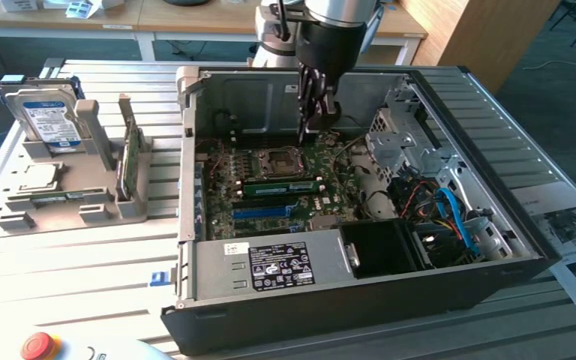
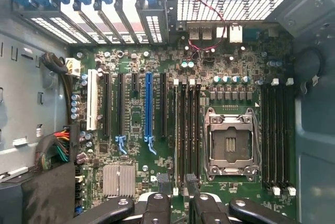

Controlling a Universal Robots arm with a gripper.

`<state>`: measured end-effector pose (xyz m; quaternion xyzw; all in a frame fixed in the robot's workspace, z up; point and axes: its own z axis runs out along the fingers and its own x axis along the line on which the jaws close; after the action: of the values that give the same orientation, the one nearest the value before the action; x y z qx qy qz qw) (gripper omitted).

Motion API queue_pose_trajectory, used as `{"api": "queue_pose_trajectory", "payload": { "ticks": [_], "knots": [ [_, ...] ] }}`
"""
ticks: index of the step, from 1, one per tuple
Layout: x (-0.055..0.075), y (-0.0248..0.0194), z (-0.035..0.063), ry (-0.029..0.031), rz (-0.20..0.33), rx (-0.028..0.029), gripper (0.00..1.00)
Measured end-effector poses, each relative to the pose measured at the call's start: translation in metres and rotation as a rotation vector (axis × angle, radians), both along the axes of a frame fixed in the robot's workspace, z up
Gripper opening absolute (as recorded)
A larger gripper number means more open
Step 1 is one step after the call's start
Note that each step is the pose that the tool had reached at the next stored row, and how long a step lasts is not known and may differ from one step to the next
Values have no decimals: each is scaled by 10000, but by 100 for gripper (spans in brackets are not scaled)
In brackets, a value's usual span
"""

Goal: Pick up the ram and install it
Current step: 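Insert the ram into the slot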

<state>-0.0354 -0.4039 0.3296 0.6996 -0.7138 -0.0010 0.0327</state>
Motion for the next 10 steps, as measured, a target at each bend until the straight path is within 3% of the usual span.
{"api": "queue_pose_trajectory", "payload": {
  "ticks": [10],
  "knots": [
    [1,0,29,0,0,-4,25]
  ]
}}
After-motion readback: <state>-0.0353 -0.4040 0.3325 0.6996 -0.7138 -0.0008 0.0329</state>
